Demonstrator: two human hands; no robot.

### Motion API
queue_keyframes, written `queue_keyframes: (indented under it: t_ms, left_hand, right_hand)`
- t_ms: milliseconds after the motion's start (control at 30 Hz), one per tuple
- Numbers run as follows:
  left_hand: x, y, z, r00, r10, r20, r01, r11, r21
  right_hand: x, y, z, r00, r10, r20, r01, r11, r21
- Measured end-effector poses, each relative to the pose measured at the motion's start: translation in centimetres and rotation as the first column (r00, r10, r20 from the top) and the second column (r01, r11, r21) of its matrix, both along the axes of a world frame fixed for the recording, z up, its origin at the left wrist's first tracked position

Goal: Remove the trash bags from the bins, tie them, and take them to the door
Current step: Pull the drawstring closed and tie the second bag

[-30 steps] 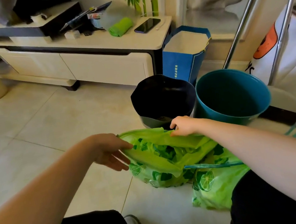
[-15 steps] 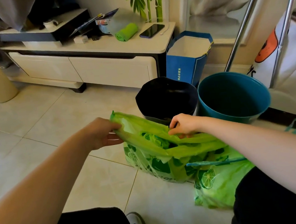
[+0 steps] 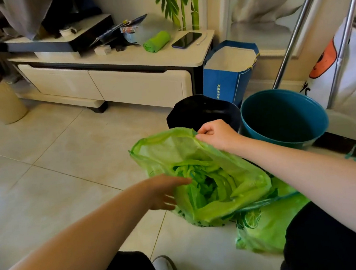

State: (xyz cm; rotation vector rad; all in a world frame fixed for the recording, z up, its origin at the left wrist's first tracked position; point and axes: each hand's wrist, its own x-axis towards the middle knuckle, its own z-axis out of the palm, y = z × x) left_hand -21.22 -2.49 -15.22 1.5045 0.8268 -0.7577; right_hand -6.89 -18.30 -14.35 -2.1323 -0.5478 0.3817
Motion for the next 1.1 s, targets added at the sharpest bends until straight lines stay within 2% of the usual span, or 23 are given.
queue_keyframes:
  t_ms: [67, 167, 300, 467, 667, 733, 833, 933, 1000, 1100]
  left_hand:
    - [-0.3, -0.9, -0.9, 0.998, -0.034, -0.054, 0.034, 0.999, -0.005]
    - [-0.5, -2.1, -1.7, 0.996, -0.003, -0.085, 0.001, 1.0, -0.029]
    - [-0.6, -2.2, -1.8, 0.994, -0.076, -0.076, 0.08, 0.996, 0.038]
    - [0.8, -1.6, 0.5, 0.993, 0.08, 0.085, -0.075, 0.996, -0.057]
    - [1.9, -1.3, 3.5, 0.953, 0.198, 0.229, -0.187, 0.98, -0.07]
    - [2.1, -1.2, 4.7, 0.94, 0.224, 0.258, -0.2, 0.973, -0.118]
    - [2.5, -1.4, 7.0, 0.871, 0.359, 0.336, -0.281, 0.924, -0.259]
    - [2.8, -1.3, 8.8, 0.783, 0.48, 0.397, -0.363, 0.869, -0.336]
    - [2.9, -1.2, 9.9, 0.754, 0.505, 0.419, -0.361, 0.853, -0.378]
    - [2.5, -0.9, 11.3, 0.784, 0.416, 0.461, -0.271, 0.897, -0.348]
  right_hand:
    - [-0.1, -0.1, 0.4, 1.0, -0.017, 0.001, 0.017, 0.999, 0.046]
    - [-0.2, -0.2, 0.7, 1.0, -0.03, -0.004, 0.03, 0.996, 0.088]
    - [-0.2, -0.4, 1.2, 0.999, -0.044, 0.002, 0.043, 0.993, 0.113]
    - [-0.2, -0.8, 2.5, 0.989, -0.097, 0.113, 0.081, 0.987, 0.138]
    - [-0.1, -1.7, 4.5, 0.975, -0.202, 0.096, 0.166, 0.942, 0.29]
    - [-0.1, -2.2, 5.5, 0.966, -0.235, 0.104, 0.188, 0.922, 0.338]
    - [-0.2, -2.8, 6.5, 0.962, -0.258, 0.084, 0.205, 0.895, 0.397]
    - [-0.8, -3.3, 7.4, 0.967, -0.244, 0.08, 0.191, 0.893, 0.407]
    - [-1.3, -3.6, 8.2, 0.968, -0.235, 0.083, 0.178, 0.887, 0.426]
    - [-2.0, -4.1, 9.2, 0.969, -0.221, 0.112, 0.159, 0.9, 0.405]
